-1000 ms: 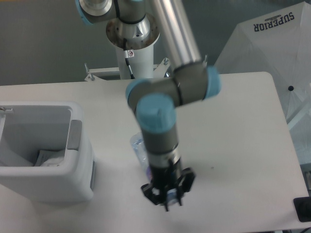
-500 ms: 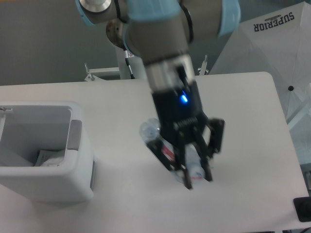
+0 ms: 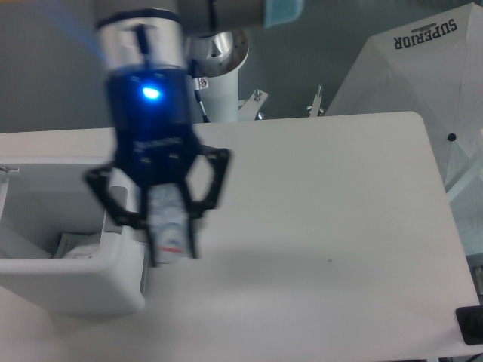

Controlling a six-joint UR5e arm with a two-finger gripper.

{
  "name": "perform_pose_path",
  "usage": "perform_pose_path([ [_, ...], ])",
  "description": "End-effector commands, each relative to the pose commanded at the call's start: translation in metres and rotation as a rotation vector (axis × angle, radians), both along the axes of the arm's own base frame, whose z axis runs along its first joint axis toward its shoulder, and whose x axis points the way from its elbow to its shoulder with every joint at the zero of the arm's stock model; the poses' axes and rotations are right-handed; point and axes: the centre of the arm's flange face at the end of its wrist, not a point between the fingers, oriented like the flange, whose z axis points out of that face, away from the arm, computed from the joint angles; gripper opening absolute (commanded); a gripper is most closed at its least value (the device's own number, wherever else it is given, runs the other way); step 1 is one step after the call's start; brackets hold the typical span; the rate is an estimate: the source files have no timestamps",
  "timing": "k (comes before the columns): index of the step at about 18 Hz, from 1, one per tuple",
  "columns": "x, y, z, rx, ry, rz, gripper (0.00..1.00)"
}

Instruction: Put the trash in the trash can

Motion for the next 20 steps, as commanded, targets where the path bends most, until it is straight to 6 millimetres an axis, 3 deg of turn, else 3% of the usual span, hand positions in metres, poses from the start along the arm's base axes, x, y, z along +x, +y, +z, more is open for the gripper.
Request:
perform_pose_path([
  [7,0.063,0.037,-0.042,-0.044,-0.067,-0.079,0.36],
  [14,0.098,0.051,-0.087,-0.121,-0.102,-0.131,0.38],
  [15,0.099,0.051,-0.089,-0.125,-0.102,-0.134,0.46],
  [16,0.099,0.050,-0.092,-0.132,-0.101,-0.138,0.64],
  [20,0.102,0.045,-0.091,-0.134,-0.104,-0.146,1.00],
])
